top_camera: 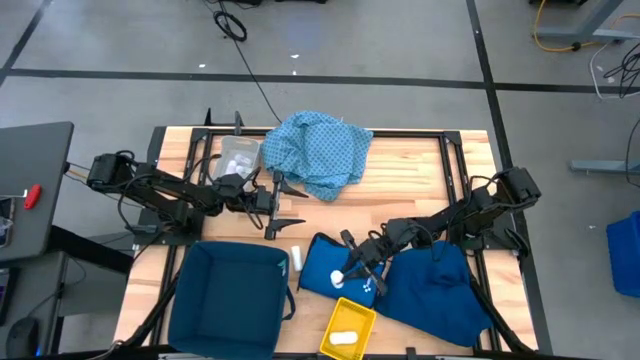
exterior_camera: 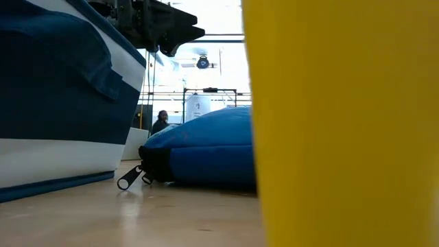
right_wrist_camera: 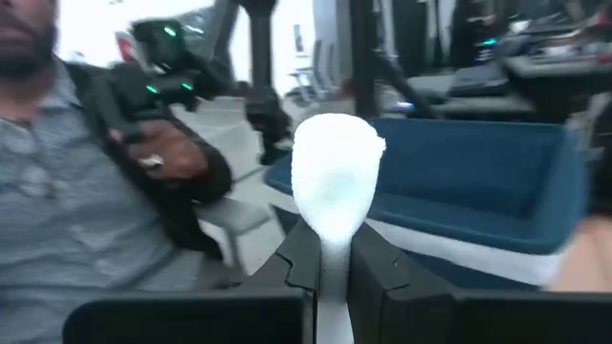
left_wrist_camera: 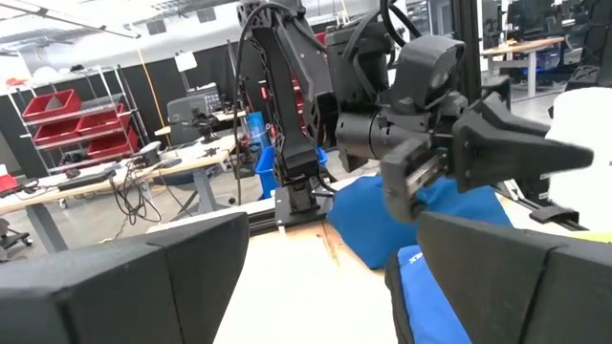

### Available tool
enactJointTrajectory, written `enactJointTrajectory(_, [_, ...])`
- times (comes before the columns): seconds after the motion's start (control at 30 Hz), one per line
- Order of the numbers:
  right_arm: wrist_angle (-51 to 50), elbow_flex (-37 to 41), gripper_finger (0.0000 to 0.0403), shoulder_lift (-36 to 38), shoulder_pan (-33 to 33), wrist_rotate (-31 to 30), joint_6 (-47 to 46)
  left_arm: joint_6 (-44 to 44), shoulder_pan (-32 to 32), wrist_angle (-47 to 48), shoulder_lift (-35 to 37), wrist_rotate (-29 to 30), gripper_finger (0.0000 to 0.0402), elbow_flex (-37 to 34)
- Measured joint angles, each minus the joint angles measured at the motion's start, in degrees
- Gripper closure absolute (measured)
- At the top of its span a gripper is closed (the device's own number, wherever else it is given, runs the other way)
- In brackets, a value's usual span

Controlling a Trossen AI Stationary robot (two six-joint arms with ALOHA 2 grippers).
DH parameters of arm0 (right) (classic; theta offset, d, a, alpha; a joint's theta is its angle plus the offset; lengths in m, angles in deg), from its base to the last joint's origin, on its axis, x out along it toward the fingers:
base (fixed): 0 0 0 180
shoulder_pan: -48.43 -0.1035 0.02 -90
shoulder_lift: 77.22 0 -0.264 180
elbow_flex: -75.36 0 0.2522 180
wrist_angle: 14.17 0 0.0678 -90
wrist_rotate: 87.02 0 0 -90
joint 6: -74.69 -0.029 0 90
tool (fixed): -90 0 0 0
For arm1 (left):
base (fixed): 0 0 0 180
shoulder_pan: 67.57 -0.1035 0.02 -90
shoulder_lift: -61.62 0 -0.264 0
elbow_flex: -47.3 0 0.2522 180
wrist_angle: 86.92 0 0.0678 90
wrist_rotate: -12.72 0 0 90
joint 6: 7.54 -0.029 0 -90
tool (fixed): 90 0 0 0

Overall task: Pick & place medical supplies in basket/bin
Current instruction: Put the right rolled gauze into the yellow bin

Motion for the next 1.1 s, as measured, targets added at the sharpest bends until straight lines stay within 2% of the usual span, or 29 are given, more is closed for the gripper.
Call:
enactJointTrajectory(0.27, [-6.2, 0.02, 0.0379, 0.0, -3.26, 0.5, -6.01, 0.17, 0.0, 0.04, 0.0, -0.01, 0.0094, 0.0])
enactJointTrajectory(0.5, [-15.16, -0.92, 0.0379, 0.0, -6.78, -4.36, -11.16, 0.49, 0.0, 0.14, 0.0, 0.0, 0.0094, 0.0])
enactJointTrajectory(0.83, [-28.01, -4.51, 0.0379, 0.0, -11.5, -7.93, -18.24, 0.85, 0.0, 0.15, 0.0, 0.01, 0.0094, 0.0])
enactJointTrajectory(1.1, [-29.66, -4.83, 0.0379, 0.0, -13.28, -8.19, -24.23, 0.85, 0.0, 0.15, 0.0, 0.19, 0.0094, 0.0])
